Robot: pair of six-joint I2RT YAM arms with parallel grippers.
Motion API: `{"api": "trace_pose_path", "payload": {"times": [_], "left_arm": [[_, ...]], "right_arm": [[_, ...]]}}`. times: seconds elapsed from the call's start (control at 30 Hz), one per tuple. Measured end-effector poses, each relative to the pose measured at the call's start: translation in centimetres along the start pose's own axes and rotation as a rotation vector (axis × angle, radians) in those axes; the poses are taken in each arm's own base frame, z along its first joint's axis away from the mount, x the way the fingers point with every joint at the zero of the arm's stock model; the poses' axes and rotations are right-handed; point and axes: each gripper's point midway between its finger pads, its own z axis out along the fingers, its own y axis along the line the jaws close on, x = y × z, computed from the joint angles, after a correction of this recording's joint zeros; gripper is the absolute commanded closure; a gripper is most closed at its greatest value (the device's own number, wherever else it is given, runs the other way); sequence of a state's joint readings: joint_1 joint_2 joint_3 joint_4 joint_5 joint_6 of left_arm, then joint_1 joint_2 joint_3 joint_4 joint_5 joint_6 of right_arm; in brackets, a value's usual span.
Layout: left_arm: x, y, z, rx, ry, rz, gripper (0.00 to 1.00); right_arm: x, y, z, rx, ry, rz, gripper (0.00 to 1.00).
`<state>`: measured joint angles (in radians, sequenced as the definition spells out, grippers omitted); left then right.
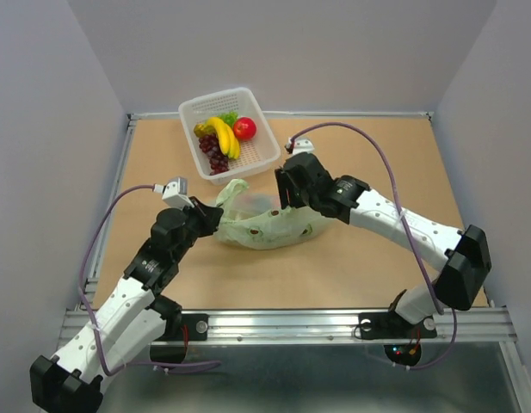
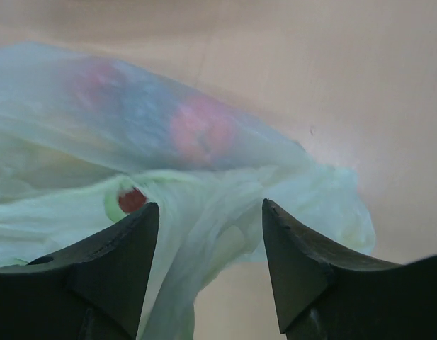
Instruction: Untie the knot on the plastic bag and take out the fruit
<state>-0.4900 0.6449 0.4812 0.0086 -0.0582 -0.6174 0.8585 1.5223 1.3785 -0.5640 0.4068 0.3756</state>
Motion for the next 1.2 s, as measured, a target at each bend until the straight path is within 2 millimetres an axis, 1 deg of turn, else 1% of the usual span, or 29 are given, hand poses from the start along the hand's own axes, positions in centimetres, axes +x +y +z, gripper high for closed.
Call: {"api": "trace_pose_path", "payload": {"times": [0.07,0.13,0.2,0.33,0.4,0.47,0.57,0.63,0.67,0.7,0.73,0.77,0.83,0.87,0.9,0.93,1.0,1.07,1.1,1.13,1.2], "left_arm": [[-0.1,0.2,0.0,-0.011,-0.008,-0.013,0.97],[0.0,0.5,0.0,-0.028,-0.015,-0.036,0.97],[0.4,1.0,0.0,-0.040,-0.011,-0.051,0.96],[1.2,1.6,-0.1,-0.058,0.001,-0.076,0.94],[1.3,1.7,-0.1,-0.059,0.003,-0.083,0.94],[1.3,1.6,-0.1,-0.057,0.003,-0.085,0.93],[1.2,1.6,-0.1,-0.059,-0.004,-0.083,0.91],[1.1,1.6,-0.2,-0.059,-0.005,-0.078,0.90],[1.1,1.6,-0.2,-0.058,-0.005,-0.075,0.90],[1.1,1.6,-0.2,-0.058,-0.006,-0.072,0.90],[1.1,1.6,-0.2,-0.056,-0.006,-0.069,0.89],[1.0,1.5,-0.3,-0.052,-0.008,-0.066,0.89],[0.9,1.3,-0.5,-0.039,-0.012,-0.061,0.88],[0.9,1.3,-0.5,-0.036,-0.012,-0.060,0.88],[0.8,1.1,-0.6,-0.027,-0.013,-0.057,0.88],[0.8,1.0,-0.7,-0.020,-0.011,-0.054,0.88],[0.8,0.8,-0.8,-0.007,-0.010,-0.043,0.88],[0.8,0.5,-0.9,0.011,-0.008,-0.033,0.88],[0.8,0.3,-0.9,0.019,-0.008,-0.029,0.88],[0.7,0.2,-1.0,0.027,-0.007,-0.024,0.88],[0.7,-0.1,-1.1,0.042,-0.006,-0.016,0.87]], "right_arm": [[2.9,-1.5,0.2,0.043,0.051,-0.005,0.34],[6.3,-3.0,0.0,0.073,0.105,-0.007,0.34],[9.8,-4.7,-0.8,0.098,0.159,-0.010,0.33],[16.2,-7.2,-2.5,0.103,0.243,0.018,0.33],[18.5,-7.8,-3.1,0.097,0.285,0.037,0.33],[19.3,-7.6,-3.4,0.083,0.304,0.058,0.32],[18.7,-6.9,-3.8,0.047,0.304,0.073,0.27],[17.6,-6.5,-4.4,0.032,0.306,0.064,0.22],[16.2,-6.1,-4.9,0.017,0.293,0.050,0.20],[14.1,-5.4,-5.4,-0.007,0.262,0.045,0.19],[12.9,-5.1,-5.7,-0.024,0.246,0.031,0.19],[9.9,-4.1,-6.3,-0.055,0.191,0.036,0.19],[5.9,-2.7,-7.2,-0.102,0.122,0.016,0.18],[3.6,-1.9,-7.6,-0.127,0.080,0.004,0.19],[1.6,-1.1,-8.0,-0.151,0.044,-0.009,0.19],[0.3,-0.7,-8.1,-0.160,0.027,-0.037,0.19],[-1.1,0.0,-7.6,-0.170,0.015,-0.084,0.20],[-1.3,0.7,-6.1,-0.167,0.034,-0.138,0.20],[-0.9,1.1,-5.1,-0.170,0.058,-0.171,0.20],[0.1,1.5,-3.7,-0.174,0.098,-0.209,0.19],[2.1,2.0,-1.8,-0.186,0.170,-0.260,0.18]]}}
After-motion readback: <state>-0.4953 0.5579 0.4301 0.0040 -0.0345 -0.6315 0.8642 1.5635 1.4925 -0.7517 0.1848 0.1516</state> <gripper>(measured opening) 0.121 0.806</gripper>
